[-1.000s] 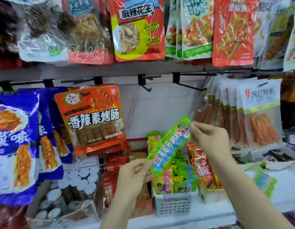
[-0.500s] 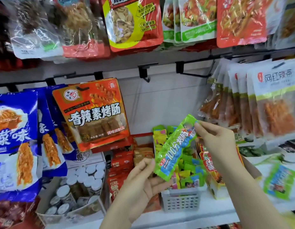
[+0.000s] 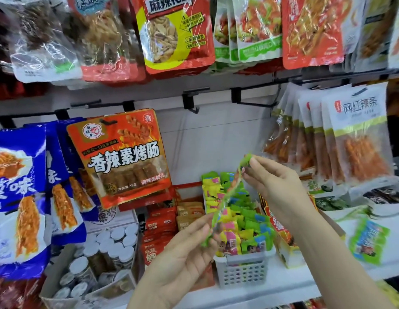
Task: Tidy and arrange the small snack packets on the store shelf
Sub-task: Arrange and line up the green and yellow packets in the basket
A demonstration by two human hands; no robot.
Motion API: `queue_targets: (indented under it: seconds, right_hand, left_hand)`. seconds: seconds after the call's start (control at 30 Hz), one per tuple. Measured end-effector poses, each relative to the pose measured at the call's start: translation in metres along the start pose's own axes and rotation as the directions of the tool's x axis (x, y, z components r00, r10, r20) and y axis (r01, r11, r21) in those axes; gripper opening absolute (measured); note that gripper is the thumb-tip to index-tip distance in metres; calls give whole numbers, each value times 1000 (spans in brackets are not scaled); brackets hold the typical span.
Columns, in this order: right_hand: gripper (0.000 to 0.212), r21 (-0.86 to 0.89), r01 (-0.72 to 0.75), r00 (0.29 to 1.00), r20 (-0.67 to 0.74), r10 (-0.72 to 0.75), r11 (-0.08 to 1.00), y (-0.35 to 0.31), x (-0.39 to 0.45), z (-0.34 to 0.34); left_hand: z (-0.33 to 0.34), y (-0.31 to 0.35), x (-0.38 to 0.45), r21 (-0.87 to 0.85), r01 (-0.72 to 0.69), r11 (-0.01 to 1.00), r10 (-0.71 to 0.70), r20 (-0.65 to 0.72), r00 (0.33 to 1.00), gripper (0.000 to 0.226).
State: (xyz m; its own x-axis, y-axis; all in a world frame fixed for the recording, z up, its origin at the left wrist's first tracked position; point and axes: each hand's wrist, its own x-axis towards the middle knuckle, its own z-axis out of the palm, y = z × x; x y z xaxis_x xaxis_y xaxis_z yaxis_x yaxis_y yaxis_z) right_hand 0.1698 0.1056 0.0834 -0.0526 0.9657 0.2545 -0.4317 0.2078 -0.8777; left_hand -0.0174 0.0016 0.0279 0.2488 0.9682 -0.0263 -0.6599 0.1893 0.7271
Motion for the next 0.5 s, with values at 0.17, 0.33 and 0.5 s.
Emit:
queue_targets:
  seconds: [0.17,0.33,0.5]
  right_hand:
    - [63,-36,-133,981,135,137,990,-7,0,-6]
    - [43,-189,-60,996,49,71,980,-5,-2,-7]
    - [13,-109,-30,999,-27,27,994,-11,-5,-10]
  left_hand:
    - [2,-10,11,398,-152,905,248,-202,947,43]
    - [6,-13,14,567,-289,772,461,-185,868,39]
    - [10,-14,15,594,-354,723,546,-177,819,53]
